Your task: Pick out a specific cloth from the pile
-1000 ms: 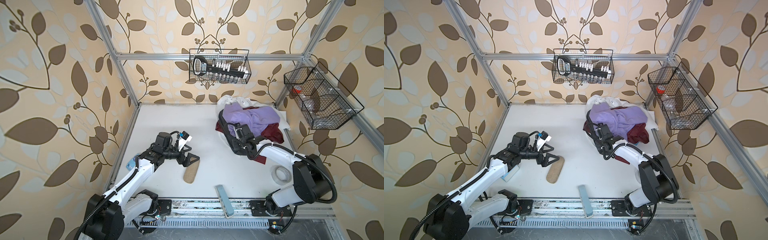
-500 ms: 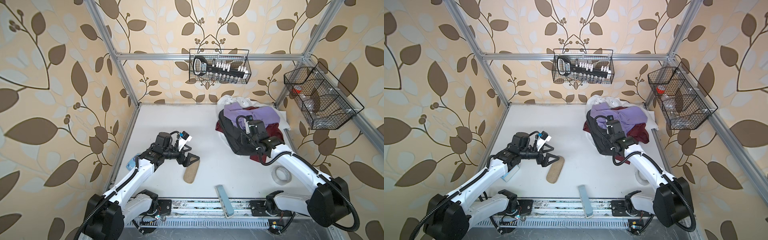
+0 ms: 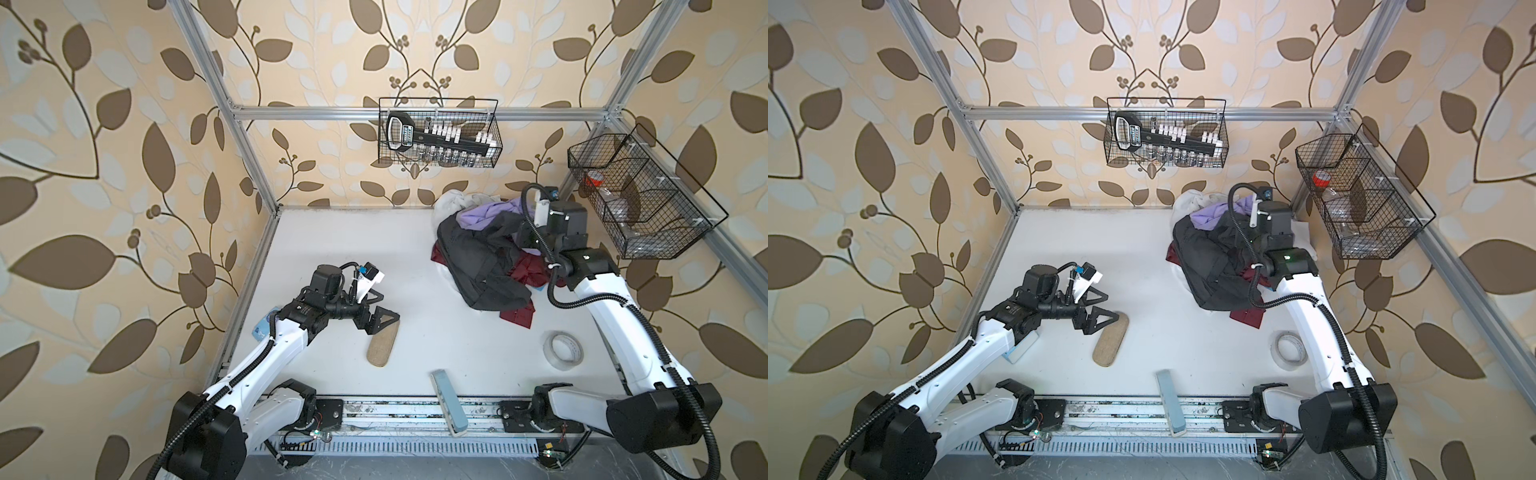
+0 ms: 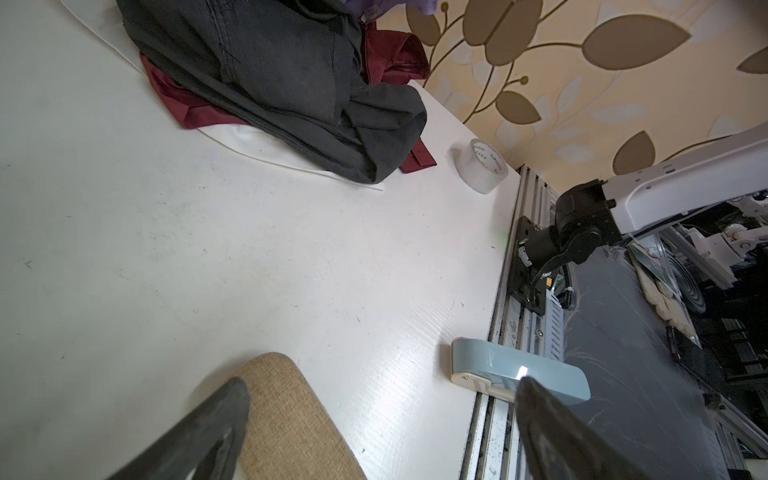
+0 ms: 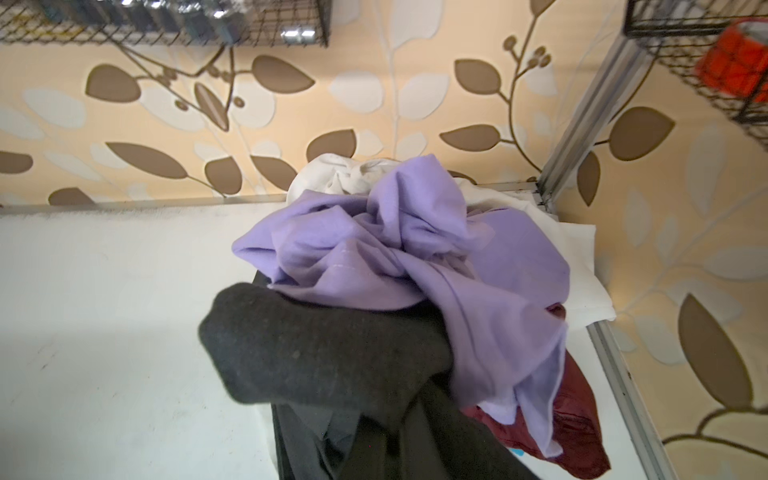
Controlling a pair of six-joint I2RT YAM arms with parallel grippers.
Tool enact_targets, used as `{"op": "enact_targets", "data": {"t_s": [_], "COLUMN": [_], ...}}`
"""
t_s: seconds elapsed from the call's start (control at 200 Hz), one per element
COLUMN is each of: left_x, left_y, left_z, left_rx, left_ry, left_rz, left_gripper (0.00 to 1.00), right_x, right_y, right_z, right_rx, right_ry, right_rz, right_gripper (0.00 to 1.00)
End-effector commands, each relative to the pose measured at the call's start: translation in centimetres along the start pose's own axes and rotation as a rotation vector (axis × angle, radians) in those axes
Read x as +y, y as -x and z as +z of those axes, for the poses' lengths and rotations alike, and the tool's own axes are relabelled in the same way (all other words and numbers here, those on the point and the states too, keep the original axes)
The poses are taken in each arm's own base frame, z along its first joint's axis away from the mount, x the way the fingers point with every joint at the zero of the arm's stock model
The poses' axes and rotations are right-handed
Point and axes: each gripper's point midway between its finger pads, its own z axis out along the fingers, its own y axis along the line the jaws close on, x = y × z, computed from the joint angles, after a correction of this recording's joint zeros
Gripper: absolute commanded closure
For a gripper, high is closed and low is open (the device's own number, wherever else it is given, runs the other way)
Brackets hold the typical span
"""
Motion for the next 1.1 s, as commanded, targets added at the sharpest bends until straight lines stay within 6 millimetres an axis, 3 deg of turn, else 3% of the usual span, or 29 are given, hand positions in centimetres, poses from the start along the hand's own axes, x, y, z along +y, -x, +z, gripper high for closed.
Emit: {"op": "enact_targets", "data": {"t_s": [0.0, 0.09, 0.305, 0.38, 0.465, 0.6, 0.66, 0.835, 1.095], "left_x": [-0.8, -0.7, -0.4, -0.3, -0.1, 0.1, 0.0, 0.0, -0.2], "left_y": [1.6, 1.5, 1.3, 1.2, 1.1, 1.0, 1.0, 1.1, 1.1], "left_z": [-0.5, -0.5, -0.3, -0.3, -0.2, -0.2, -0.2, -0.2, -0.2], "left_rx": [-0.036, -0.034, -0.026, -0.022, -0.017, -0.012, -0.012, -0.013, -0.020], "left_ry": [-0.002, -0.001, 0.010, 0.016, 0.022, 0.028, 0.025, 0.021, 0.019], "left_rz": [0.063, 0.062, 0.058, 0.057, 0.058, 0.054, 0.053, 0.050, 0.055], "left_gripper": [0.01, 0.01, 0.01, 0.01, 0.01, 0.01, 0.01, 0.01, 0.01], "right_x": [-0.3, -1.3, -3.3, -3.1, -2.2, 0.1, 1.2, 3.5, 6.5], "right_y": [1.2, 0.6, -2.3, -3.1, -3.2, -2.4, -3.0, -6.8, -14.1], "right_z": [1.0, 3.6, 12.5, 14.0, 13.6, 10.3, 9.1, 7.8, 10.0], "right_rx": [0.001, 0.048, 0.215, 0.270, 0.260, 0.151, 0.139, 0.202, 0.360], "right_ry": [0.049, 0.043, 0.019, 0.023, 0.049, 0.071, 0.093, 0.123, 0.134], "right_rz": [0.024, 0.045, 0.117, 0.121, 0.116, 0.073, 0.045, -0.026, -0.121], "right_gripper": [1.00, 1.00, 1.00, 1.00, 1.00, 1.00, 1.00, 0.98, 0.91]}}
